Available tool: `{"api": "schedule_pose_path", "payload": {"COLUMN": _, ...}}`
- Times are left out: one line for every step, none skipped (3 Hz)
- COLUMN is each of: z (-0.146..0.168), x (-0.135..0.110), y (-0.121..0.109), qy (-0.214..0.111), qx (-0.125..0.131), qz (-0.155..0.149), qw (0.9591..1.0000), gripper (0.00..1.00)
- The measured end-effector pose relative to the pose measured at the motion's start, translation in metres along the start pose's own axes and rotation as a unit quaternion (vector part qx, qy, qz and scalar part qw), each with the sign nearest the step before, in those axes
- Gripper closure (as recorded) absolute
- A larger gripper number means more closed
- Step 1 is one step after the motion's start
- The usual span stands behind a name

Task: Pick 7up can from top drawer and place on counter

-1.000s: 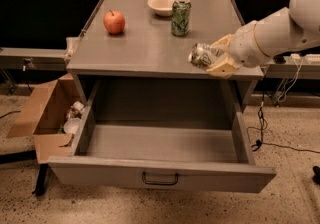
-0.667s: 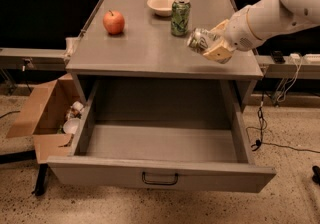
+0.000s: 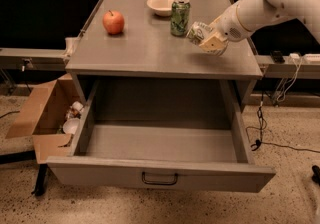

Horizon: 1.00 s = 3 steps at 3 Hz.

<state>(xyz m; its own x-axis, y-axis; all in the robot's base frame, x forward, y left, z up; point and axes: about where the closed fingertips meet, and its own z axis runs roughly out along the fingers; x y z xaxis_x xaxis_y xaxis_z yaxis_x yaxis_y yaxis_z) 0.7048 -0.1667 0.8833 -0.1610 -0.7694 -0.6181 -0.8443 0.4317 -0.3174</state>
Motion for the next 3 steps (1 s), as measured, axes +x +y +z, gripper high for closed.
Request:
{"api": "schedule_pose_path", "payload": {"z": 0.016, "x": 0.004, "y": -0.014, "qy": 0.006, "qx": -0.002, "qz": 0.018, "qw": 0.9998, "gripper": 1.00}}
{"api": "schedule_pose_path", "payload": {"z": 0.036, "x": 0.017, "y": -0.023, "qy": 0.022, "qx": -0.011, "qz": 0.034, "qw": 0.9991, "gripper": 1.00}}
{"api": "schedule_pose_path", "payload": {"z": 0.039, "x": 0.019, "y": -0.025, "qy": 0.024, "qx": -0.012, "qz": 0.036, "qw": 0.9990, "gripper": 0.77}}
